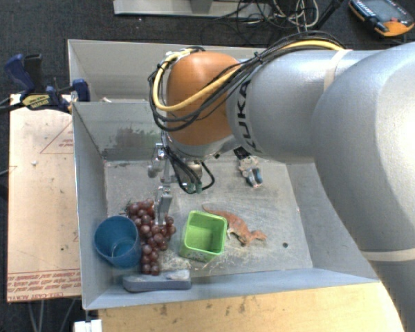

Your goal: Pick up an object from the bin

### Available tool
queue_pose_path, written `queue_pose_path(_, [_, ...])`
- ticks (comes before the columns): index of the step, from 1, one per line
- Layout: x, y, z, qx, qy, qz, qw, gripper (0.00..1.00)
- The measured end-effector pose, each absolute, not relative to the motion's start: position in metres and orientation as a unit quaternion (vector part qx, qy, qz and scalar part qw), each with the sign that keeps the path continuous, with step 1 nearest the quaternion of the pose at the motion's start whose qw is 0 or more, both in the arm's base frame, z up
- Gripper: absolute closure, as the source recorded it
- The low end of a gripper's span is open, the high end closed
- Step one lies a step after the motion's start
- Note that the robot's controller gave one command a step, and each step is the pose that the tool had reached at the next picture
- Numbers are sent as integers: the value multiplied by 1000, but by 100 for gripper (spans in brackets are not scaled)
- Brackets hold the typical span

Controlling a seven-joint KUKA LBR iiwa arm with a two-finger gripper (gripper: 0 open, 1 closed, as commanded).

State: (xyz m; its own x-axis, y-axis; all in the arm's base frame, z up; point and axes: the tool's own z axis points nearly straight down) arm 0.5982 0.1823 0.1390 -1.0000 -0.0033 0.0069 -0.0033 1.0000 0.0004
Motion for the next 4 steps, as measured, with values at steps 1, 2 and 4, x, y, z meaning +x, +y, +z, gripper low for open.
queue_pose_path(1, [600, 182, 144, 0, -1000, -1, 0, 0])
queue_pose_path(2, [585, 182, 86, 4, -1000, -4, -7, 0])
queue_pose_path(4, [574, 190, 94, 136, -991, -3, -8, 0])
